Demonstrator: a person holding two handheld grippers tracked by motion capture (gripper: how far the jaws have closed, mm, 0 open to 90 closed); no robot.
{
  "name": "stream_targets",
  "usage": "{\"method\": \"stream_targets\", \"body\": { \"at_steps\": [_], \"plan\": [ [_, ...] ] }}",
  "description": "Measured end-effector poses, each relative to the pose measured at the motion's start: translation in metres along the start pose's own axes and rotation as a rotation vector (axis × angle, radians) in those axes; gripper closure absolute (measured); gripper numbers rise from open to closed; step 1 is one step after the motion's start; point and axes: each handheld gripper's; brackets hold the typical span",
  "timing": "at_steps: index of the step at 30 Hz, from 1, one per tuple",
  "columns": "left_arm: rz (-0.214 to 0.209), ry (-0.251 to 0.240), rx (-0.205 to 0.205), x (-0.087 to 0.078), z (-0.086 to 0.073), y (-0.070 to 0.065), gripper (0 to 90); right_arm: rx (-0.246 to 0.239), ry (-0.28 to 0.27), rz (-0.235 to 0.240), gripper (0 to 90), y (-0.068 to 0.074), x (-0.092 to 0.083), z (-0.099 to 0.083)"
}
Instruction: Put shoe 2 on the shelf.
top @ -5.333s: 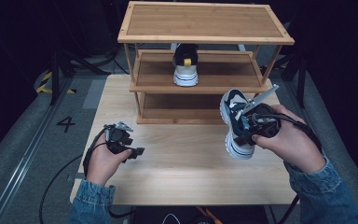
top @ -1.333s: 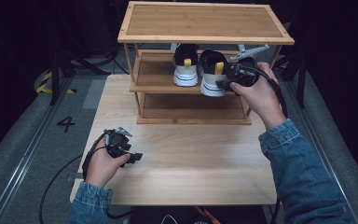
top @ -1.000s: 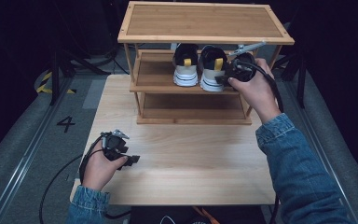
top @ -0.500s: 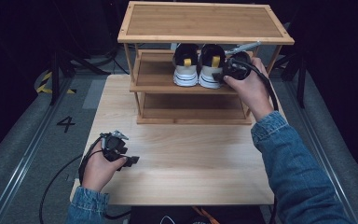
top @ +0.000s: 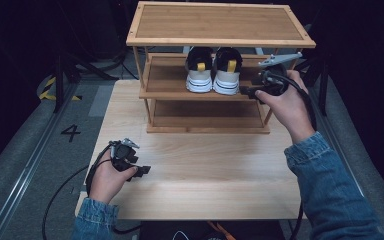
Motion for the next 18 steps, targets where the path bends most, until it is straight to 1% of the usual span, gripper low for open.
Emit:
{"method": "stream_targets", "body": {
  "at_steps": [1,2,3,4,5,6,7,8,11,14,16,18],
  "plan": [
    [0.000,0.000,0.000,0.000,0.000,0.000,36.3,0.000,0.000,0.000,44.8,0.000,0.000,0.000],
    [-0.003,-0.004,-0.002,0.001,0.001,0.000,36.3,0.004,0.001,-0.002,44.3,-0.003,-0.004,-0.005],
    [-0.004,-0.006,0.001,0.002,0.003,0.000,36.2,0.019,-0.004,-0.004,44.3,-0.007,-0.012,-0.014],
    [-0.004,-0.006,0.001,0.002,0.003,0.000,36.1,0.019,-0.001,-0.006,44.3,-0.009,-0.016,-0.020],
    [-0.008,-0.001,0.003,0.002,0.004,0.001,36.1,0.019,-0.001,-0.006,44.3,-0.009,-0.016,-0.020],
    [-0.014,-0.003,0.003,0.002,0.006,0.002,36.0,0.028,0.001,-0.007,44.0,-0.011,-0.019,-0.025],
    [-0.011,-0.004,0.008,0.002,0.007,0.003,35.9,0.029,0.005,-0.007,43.9,-0.013,-0.023,-0.031],
    [-0.011,-0.006,0.007,0.002,0.007,0.004,35.8,0.042,0.010,-0.004,43.7,-0.016,-0.027,-0.040],
    [-0.012,-0.005,0.008,0.004,0.010,0.005,35.6,0.058,0.028,-0.005,43.5,-0.022,-0.032,-0.056],
    [-0.015,-0.003,0.012,0.005,0.011,0.007,35.5,0.071,0.044,-0.016,43.5,-0.031,-0.036,-0.078],
    [-0.014,-0.004,0.003,0.006,0.011,0.007,35.4,0.083,0.052,-0.012,43.5,-0.035,-0.037,-0.090],
    [-0.011,-0.004,0.004,0.007,0.011,0.008,35.4,0.090,0.067,-0.008,43.5,-0.040,-0.036,-0.104]
  ]
}}
Point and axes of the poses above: each handheld gripper's, and its own axes: x roughly forward along the jaws, z roughly out of its top, y roughly to its left, and after that the axes turned 3 degrees about x, right-handed
